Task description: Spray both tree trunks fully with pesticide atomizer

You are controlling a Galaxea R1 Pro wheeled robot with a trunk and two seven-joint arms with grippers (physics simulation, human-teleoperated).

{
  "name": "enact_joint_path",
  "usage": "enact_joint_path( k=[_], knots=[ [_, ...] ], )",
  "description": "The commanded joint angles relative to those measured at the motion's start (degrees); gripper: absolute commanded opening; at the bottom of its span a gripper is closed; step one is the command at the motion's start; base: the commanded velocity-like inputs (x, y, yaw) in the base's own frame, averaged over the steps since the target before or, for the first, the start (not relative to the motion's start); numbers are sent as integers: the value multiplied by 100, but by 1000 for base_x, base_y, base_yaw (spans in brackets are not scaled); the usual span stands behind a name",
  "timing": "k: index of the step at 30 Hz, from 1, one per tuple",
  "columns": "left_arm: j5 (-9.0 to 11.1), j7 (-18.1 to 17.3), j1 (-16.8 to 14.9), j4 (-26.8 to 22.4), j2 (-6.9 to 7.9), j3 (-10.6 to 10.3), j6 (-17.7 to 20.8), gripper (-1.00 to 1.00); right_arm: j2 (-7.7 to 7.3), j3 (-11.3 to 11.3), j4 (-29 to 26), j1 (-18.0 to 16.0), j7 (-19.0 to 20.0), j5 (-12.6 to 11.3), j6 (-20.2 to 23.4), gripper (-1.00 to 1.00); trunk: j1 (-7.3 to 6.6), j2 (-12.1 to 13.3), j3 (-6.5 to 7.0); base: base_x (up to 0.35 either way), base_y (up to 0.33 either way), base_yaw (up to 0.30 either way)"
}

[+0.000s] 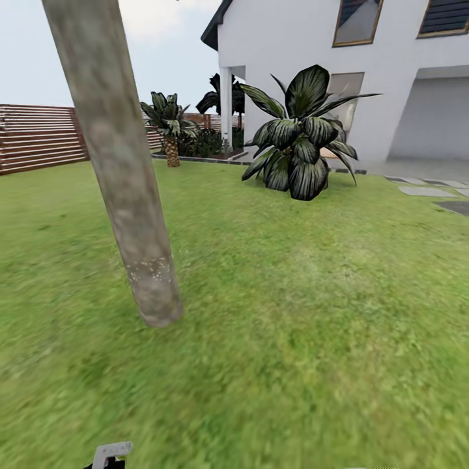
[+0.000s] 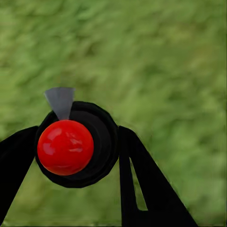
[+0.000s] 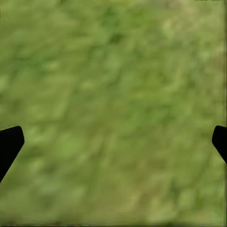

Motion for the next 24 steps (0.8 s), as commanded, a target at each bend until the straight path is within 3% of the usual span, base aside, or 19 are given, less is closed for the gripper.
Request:
enact_joint_path(
  k=[1, 4, 8, 14, 19, 24],
  knots=[
    [-41, -25, -6, 6, -1, 49, -20, -100, -8, -31, 3, -2, -30, 61, -29, 100, -4, -2, -5, -280, -143, 282],
    [-39, -25, -6, 6, -1, 49, -20, -100, -18, -10, 4, -2, -39, 73, -304, 100, -4, -2, -5, -280, -143, 282],
    [-38, -25, -6, 6, -1, 50, -20, -100, -25, -20, 8, -2, -39, 74, -339, 100, -4, -2, -5, -229, -114, 282],
    [-31, -25, -6, 6, -1, 49, -17, -100, -25, -20, 11, -2, -33, 78, -339, 100, -4, -2, -5, -21, -10, 280],
    [-30, -25, -6, 6, -1, 49, -20, -100, -54, 112, 12, -2, 3, 117, -339, 100, -4, -2, -7, 0, 0, 54],
    [-21, -52, -6, 1, -1, 54, -10, -100, -52, 110, 12, -2, -2, 113, -339, 100, -4, -2, -7, 0, 0, 263]
  ],
)
